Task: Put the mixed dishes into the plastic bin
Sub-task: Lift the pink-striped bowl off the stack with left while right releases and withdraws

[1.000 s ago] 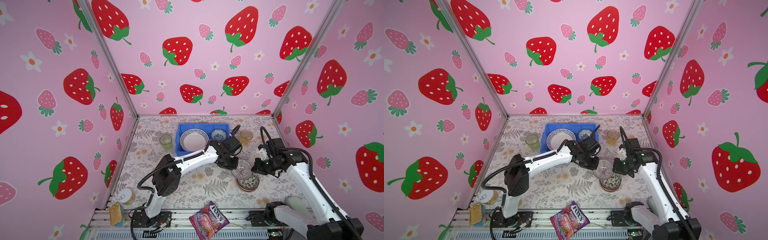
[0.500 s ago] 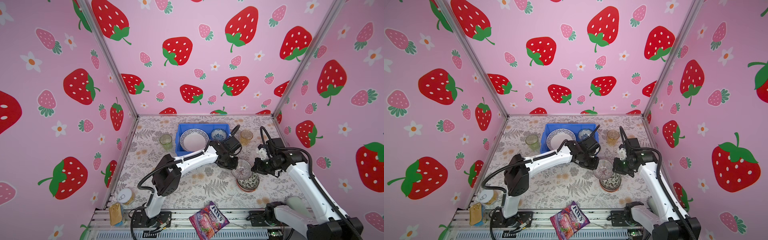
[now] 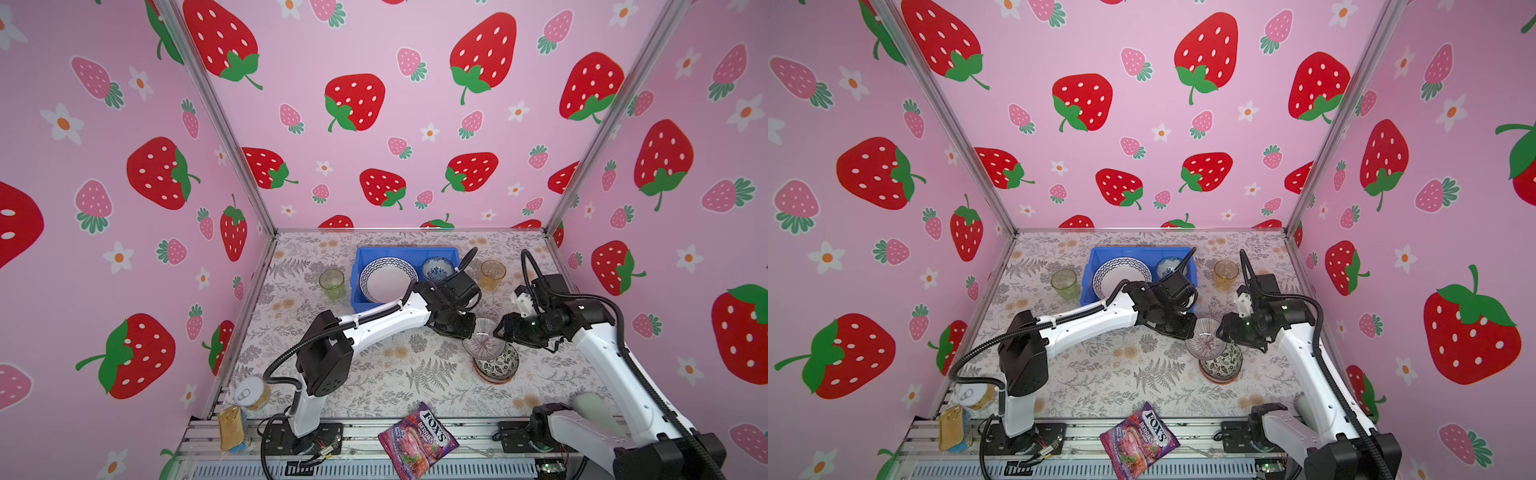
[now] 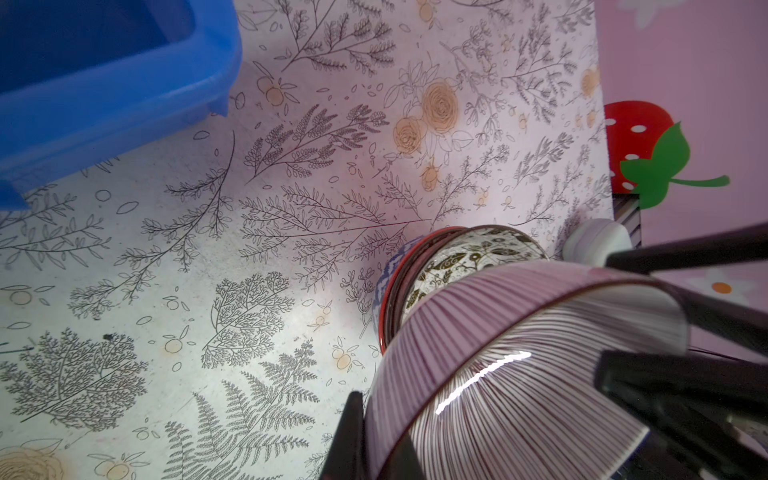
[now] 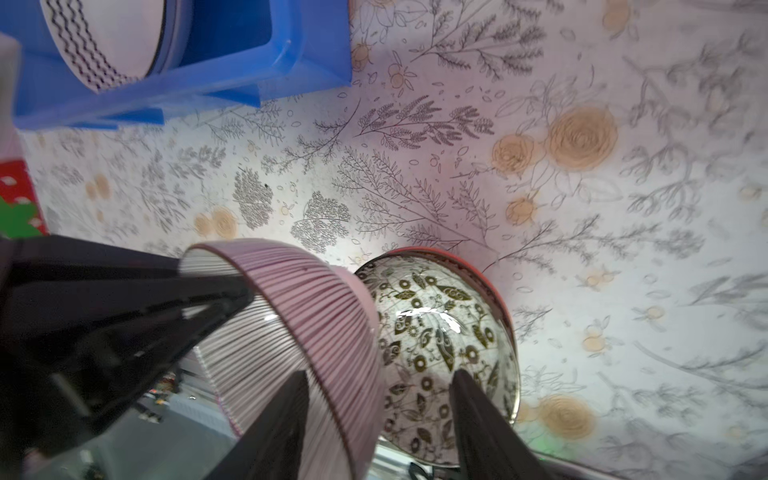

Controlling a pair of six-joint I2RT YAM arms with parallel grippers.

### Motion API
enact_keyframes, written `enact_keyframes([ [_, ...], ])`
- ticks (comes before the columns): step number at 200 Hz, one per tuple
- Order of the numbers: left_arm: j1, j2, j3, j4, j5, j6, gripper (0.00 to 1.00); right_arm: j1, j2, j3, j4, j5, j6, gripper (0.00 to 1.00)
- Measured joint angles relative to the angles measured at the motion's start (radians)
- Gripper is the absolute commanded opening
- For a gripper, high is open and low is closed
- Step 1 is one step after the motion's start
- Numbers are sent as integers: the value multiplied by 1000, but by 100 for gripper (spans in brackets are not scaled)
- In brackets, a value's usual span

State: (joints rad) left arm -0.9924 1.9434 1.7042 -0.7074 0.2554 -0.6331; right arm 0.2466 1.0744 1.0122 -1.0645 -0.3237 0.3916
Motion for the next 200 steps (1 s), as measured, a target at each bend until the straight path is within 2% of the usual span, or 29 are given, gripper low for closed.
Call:
enact_keyframes([
  [45, 23, -83, -23, 1, -16, 0, 0, 2, 18, 106, -7, 21, -18, 82],
  [77, 34, -117, -46, -7, -53, 2, 0, 3, 30, 159, -6, 31, -27, 100],
  [200, 62, -223, -168, -33, -143, 0, 0, -1, 181, 223, 67, 57, -32, 99],
])
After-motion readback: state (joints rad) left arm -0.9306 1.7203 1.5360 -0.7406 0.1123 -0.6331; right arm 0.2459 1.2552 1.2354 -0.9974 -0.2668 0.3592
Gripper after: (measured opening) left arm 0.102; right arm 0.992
